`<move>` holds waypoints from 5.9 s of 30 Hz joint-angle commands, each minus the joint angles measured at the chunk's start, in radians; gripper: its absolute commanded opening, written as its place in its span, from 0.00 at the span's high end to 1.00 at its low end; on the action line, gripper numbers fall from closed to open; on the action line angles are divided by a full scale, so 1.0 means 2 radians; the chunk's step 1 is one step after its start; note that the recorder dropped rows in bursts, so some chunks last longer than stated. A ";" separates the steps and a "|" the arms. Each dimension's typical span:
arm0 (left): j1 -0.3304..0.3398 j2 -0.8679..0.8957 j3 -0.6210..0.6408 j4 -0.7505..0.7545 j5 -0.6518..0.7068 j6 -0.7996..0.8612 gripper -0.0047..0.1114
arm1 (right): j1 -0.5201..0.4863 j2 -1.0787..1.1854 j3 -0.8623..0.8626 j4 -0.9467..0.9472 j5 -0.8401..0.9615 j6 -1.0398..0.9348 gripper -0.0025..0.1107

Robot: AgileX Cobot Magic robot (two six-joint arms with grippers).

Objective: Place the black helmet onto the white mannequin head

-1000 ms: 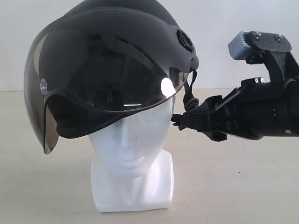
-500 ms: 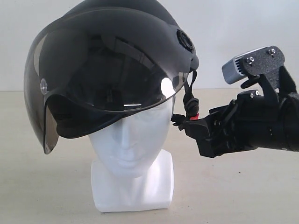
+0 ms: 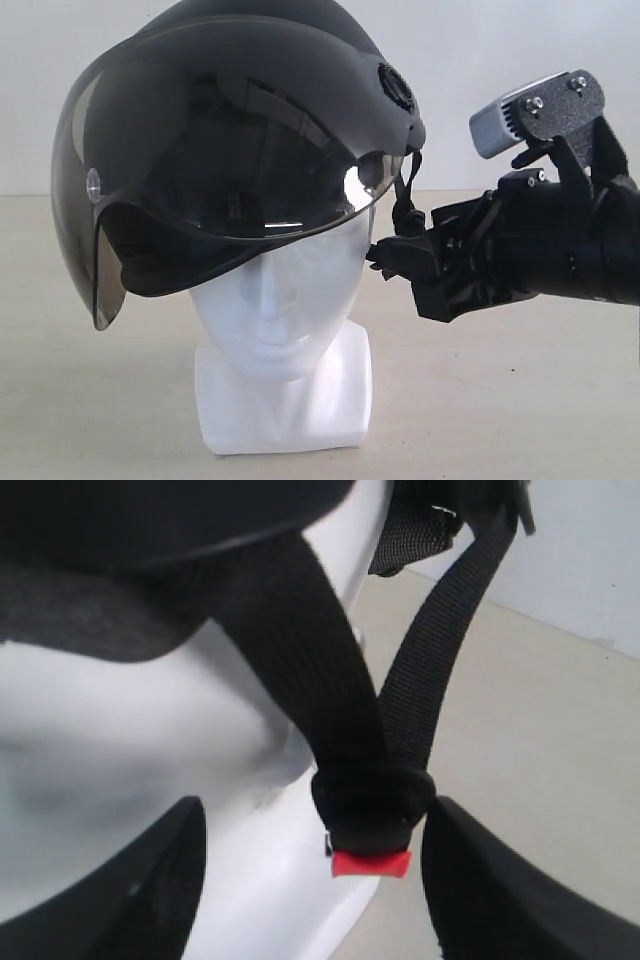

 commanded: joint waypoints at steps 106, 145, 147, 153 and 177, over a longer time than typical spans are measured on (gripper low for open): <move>-0.003 -0.002 0.000 0.012 -0.022 0.032 0.92 | -0.014 -0.145 -0.078 -0.594 0.098 0.610 0.98; -0.005 0.470 -0.585 -0.225 0.222 0.110 0.92 | -0.137 0.053 -0.428 -0.565 0.470 0.775 0.98; -0.005 0.496 -0.617 -0.258 0.232 0.132 0.92 | -0.168 0.056 -0.410 -0.504 0.471 0.752 0.98; -0.005 0.570 -0.665 -0.358 0.331 0.248 0.92 | -0.208 0.066 -0.370 -0.343 0.471 0.620 0.98; -0.006 0.613 -0.619 -0.482 0.382 0.429 0.92 | -0.052 0.052 -0.370 -0.365 0.300 0.523 0.98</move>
